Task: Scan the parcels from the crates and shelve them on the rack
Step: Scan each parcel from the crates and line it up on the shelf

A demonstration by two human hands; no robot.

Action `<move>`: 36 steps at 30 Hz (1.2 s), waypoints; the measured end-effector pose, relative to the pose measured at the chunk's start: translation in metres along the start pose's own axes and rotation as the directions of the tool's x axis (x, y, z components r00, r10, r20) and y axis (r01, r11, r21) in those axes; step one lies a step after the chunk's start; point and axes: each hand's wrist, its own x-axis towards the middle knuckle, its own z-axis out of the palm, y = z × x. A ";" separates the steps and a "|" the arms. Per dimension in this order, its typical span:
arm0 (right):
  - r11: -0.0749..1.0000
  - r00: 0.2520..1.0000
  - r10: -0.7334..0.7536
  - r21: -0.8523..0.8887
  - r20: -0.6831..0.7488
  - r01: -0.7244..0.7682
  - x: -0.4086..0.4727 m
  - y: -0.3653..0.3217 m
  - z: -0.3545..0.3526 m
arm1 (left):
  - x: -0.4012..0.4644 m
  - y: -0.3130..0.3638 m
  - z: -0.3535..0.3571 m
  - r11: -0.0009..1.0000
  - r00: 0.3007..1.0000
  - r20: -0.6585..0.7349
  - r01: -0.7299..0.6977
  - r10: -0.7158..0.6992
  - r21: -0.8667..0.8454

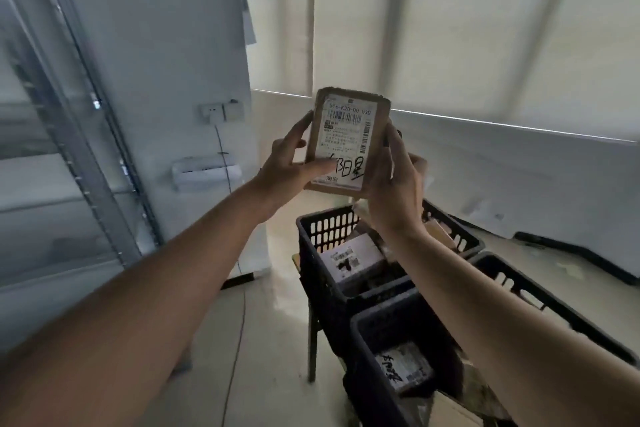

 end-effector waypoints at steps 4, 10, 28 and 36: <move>0.995 0.992 -0.090 0.054 0.083 0.086 -0.014 -0.044 0.058 | -0.037 0.009 -0.071 0.999 0.993 -0.120 -0.001 0.006 0.034; 0.973 0.969 -0.161 0.195 0.188 0.124 -0.063 -0.121 0.161 | -0.106 0.012 -0.193 0.995 0.950 -0.310 0.005 0.025 0.095; 0.919 0.844 -0.269 0.385 0.464 0.081 -0.247 -0.350 0.461 | -0.303 -0.008 -0.538 0.971 0.760 -0.650 0.160 -0.008 0.175; 0.889 0.753 -0.337 0.454 0.565 0.057 -0.280 -0.413 0.609 | -0.333 -0.041 -0.673 0.912 0.637 -0.769 0.281 0.055 0.298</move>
